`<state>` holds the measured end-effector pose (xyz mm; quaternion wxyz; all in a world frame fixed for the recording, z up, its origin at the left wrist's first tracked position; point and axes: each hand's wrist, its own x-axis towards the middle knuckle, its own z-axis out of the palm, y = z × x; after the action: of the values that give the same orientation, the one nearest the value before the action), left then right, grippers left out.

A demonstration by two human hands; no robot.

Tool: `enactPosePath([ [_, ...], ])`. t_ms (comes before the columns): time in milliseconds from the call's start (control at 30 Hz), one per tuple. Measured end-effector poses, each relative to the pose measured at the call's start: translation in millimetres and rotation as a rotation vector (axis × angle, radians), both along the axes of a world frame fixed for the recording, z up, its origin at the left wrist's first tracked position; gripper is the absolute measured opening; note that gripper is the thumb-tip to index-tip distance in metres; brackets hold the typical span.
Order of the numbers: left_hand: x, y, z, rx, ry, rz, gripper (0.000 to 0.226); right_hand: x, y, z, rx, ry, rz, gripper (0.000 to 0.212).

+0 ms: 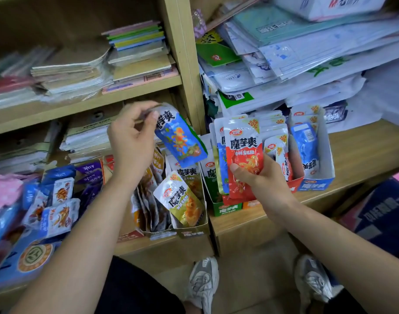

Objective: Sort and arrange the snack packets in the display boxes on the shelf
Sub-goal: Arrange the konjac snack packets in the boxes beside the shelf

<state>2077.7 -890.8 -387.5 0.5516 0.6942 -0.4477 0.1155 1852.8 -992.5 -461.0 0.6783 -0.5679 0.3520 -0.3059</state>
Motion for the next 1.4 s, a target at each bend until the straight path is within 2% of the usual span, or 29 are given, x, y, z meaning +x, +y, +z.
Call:
enactPosePath([
  [167,-4,-14,30,-0.056,0.016,-0.066,0.019,-4,-2,6,0.210,-0.109,-0.011,0.024],
  [233,-11,-18,34,-0.056,0.099,-0.122,0.021,-7,-3,11,0.337,-0.160,-0.031,0.019],
  [333,-24,-25,29,-0.001,0.240,-0.207,0.024,-13,-5,19,0.498,-0.225,0.025,0.028],
  [433,-40,-31,12,0.172,0.221,-0.228,0.025,-17,-7,25,0.589,-0.305,0.060,0.038],
  [567,-58,-40,-17,0.317,0.171,-0.196,0.027,-18,-3,29,0.567,-0.286,0.200,0.053],
  [767,-71,-45,-26,0.249,0.135,-0.173,0.018,-17,-2,24,0.428,-0.156,0.145,0.033],
  [867,-73,-42,-32,0.220,0.164,-0.129,0.035,-16,-1,24,0.430,-0.154,0.127,0.034],
  [933,-79,-36,-34,0.228,0.289,-0.103,0.060,-15,1,24,0.440,-0.174,0.113,0.034],
  [967,-87,-31,-32,0.243,0.431,-0.114,0.066,-15,1,24,0.444,-0.184,0.114,0.035],
  [1067,-112,-12,-33,0.221,0.999,-0.314,0.049,-17,2,27,0.434,-0.212,0.130,0.034],
  [1167,-125,0,-43,0.177,1.316,-0.479,0.032,-17,5,27,0.466,-0.243,0.143,0.030],
  [1300,-136,1,-53,0.128,1.377,-0.441,0.031,-18,12,24,0.397,-0.206,0.147,0.036],
  [1400,-146,0,-58,0.059,1.397,-0.400,0.029,-24,19,24,0.131,-0.082,0.136,0.036],
])
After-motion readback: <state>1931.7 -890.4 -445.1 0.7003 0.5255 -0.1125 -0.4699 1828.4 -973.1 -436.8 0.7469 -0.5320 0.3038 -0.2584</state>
